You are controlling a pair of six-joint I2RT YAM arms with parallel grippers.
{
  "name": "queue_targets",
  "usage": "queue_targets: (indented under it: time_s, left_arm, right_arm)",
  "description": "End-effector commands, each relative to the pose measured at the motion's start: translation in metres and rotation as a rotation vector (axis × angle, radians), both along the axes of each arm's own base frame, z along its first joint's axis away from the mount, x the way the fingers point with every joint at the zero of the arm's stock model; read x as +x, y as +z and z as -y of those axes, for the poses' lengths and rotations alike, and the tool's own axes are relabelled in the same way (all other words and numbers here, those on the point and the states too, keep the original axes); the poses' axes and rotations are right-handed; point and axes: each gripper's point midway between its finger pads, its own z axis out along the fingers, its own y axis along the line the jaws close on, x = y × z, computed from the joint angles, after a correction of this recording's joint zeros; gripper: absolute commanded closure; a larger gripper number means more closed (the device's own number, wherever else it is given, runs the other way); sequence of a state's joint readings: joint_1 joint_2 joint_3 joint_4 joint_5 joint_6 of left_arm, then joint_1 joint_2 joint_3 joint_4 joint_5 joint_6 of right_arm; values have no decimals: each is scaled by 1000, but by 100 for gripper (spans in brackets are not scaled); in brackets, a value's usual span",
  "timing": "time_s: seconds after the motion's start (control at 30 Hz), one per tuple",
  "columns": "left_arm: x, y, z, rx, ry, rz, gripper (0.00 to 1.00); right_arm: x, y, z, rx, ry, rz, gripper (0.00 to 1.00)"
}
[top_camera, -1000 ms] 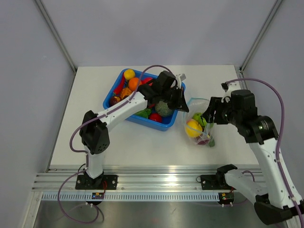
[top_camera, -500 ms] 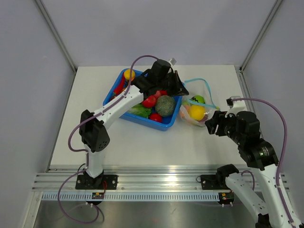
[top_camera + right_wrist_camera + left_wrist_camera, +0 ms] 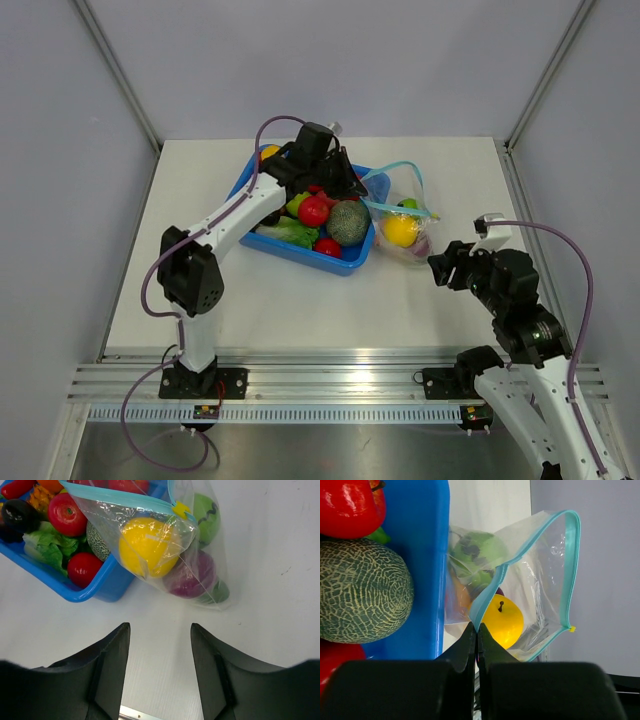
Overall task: Place the food in the zip-top bag and seal the zipper
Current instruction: Zip the zipper food storage bag at the center of the board.
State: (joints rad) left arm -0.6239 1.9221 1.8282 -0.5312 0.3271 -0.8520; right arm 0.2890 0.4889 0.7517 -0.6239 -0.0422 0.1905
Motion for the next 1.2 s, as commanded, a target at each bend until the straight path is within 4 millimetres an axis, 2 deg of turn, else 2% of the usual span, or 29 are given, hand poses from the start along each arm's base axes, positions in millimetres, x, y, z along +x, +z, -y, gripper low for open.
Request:
queue_targets:
  time_s: [0.0, 0.07, 0.4, 0.57, 0.67, 0.7, 0.73, 0.9, 1.0, 1.03, 1.17]
  left_arm:
    - [2, 47, -12, -50, -10, 134, 100]
    - [2, 46, -15, -45, -12, 139, 100]
    - [-2, 36, -21, -35, -74, 136, 100]
    - [-3, 32, -21, -39, -96, 130, 100]
    - [-4, 31, -20, -46, -109, 125, 100]
    - [-5, 31, -19, -47, -115, 126, 100]
    - [-5, 30, -20, -49, -115, 123, 100]
    - [-6, 25, -16, -55, -138, 104, 100]
    - [-7, 25, -14, -66, -152, 102, 100]
    - [-8, 26, -13, -73, -156, 101, 100]
    - [-10, 25, -10, -95, -173, 100, 100]
  right_arm:
    - [10, 17, -5, -5, 29, 86, 42]
    - [10, 19, -14, -4, 89, 112, 44]
    - [25, 8, -23, -11, 120, 75, 43]
    - [40, 9, -23, -14, 93, 100, 41]
    - [51, 5, -24, -20, 88, 109, 41]
    - [55, -4, -24, -27, 81, 96, 41]
    - [62, 0, -24, -26, 73, 131, 41]
    - [86, -3, -35, -19, 95, 175, 43]
    - [94, -13, -38, -37, 110, 160, 44]
    - [97, -7, -39, -33, 108, 196, 44]
    - [94, -8, -36, -35, 103, 219, 48]
